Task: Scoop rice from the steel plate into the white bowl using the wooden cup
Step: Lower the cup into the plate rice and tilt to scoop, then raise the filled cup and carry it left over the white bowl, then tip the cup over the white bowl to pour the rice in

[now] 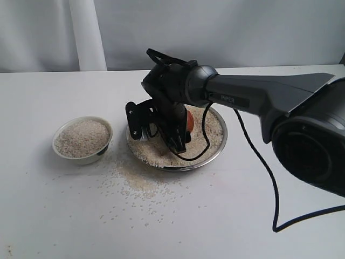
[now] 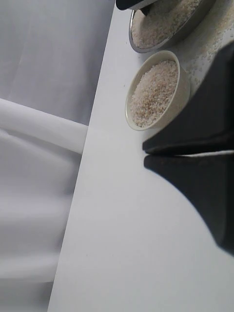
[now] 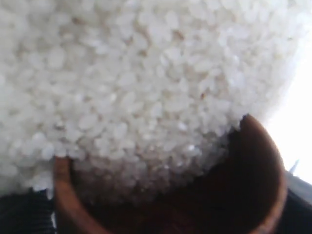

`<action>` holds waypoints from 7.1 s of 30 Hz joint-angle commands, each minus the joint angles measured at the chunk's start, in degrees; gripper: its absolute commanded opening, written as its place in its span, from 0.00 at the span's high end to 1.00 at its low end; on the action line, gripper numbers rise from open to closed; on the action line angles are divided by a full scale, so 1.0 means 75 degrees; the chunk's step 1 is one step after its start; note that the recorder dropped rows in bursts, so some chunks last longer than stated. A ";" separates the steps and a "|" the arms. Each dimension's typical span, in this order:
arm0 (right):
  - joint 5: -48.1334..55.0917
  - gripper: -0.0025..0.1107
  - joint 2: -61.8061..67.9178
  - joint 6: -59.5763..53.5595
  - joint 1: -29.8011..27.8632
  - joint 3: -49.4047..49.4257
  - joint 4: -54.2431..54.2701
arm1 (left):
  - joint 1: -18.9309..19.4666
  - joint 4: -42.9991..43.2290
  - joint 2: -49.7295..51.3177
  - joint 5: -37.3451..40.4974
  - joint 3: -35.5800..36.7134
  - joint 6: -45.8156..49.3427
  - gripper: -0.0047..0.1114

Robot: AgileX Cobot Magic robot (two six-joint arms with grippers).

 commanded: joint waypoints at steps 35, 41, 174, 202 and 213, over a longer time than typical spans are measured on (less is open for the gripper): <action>-0.0173 0.98 0.0221 -0.0590 -0.1087 0.0079 0.4982 | -0.0036 -0.0012 -0.0019 -0.0047 -0.0018 -0.0030 0.96; -0.0265 0.98 0.0192 -0.0590 -0.1087 0.0079 0.5077 | -0.0036 -0.0012 -0.0019 -0.0047 -0.0018 -0.0030 0.96; -0.2809 0.98 -0.0277 0.2705 0.2060 0.0040 -0.6385 | -0.0036 -0.0012 -0.0019 -0.0047 -0.0018 -0.0030 0.96; -0.0855 0.98 -0.0162 0.0891 0.2408 -0.0680 -0.6493 | -0.0036 -0.0012 -0.0019 -0.0047 -0.0018 -0.0030 0.96; -0.0859 0.98 -0.0396 0.0982 0.2484 -0.0680 -0.6335 | -0.0036 -0.0012 -0.0019 -0.0047 -0.0018 -0.0030 0.96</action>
